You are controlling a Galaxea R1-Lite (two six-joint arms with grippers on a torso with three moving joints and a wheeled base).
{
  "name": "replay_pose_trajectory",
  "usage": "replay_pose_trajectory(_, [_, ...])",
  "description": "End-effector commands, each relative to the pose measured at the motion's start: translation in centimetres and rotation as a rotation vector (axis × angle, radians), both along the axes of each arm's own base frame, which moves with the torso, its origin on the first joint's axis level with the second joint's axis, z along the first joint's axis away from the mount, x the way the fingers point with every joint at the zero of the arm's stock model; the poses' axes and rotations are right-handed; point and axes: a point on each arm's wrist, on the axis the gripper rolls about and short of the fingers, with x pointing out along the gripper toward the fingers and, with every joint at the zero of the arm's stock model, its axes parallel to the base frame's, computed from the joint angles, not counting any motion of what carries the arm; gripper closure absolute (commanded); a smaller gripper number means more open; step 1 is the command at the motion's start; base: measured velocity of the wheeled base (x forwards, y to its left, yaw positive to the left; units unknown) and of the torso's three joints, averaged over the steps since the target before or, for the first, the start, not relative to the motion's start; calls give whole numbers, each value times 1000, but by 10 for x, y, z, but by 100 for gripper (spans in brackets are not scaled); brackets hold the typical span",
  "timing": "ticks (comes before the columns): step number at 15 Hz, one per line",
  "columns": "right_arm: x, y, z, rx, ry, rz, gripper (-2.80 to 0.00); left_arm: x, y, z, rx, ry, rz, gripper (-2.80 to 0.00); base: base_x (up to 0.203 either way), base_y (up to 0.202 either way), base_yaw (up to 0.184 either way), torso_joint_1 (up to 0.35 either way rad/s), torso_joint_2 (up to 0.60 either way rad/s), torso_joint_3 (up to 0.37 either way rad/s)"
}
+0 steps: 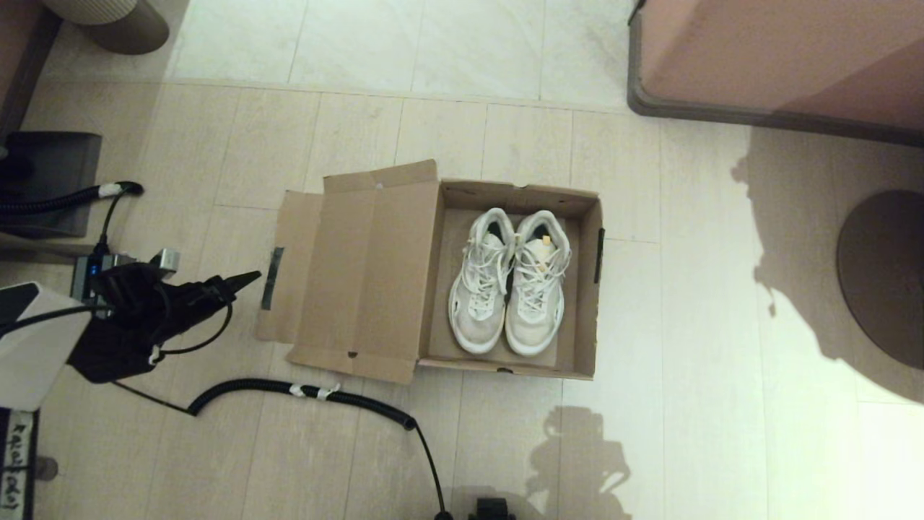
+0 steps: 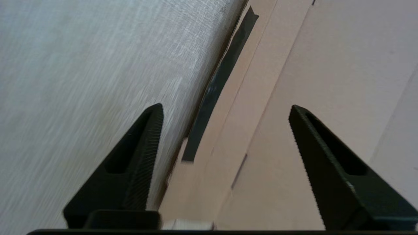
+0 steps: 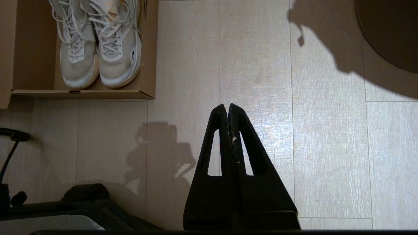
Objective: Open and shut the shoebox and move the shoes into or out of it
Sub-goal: Close the shoe box
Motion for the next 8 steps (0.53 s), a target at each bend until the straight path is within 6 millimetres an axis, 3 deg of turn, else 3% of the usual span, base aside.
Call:
replay_pose_trajectory(1, [1, 0, -4, 1, 14, 0, 0, 13, 1, -18, 0, -9, -9, -280, 0, 0, 0, 0, 0, 0])
replay_pose_trajectory(4, [1, 0, -4, 1, 14, 0, 0, 30, 1, -27, 17, -56, -20, -280, 0, 0, 0, 0, 0, 0])
replay_pose_trajectory(8, [1, 0, -4, 1, 14, 0, 0, 42, -19, -31, -37, -50, -57, -280, 0, 0, 0, 0, 0, 0])
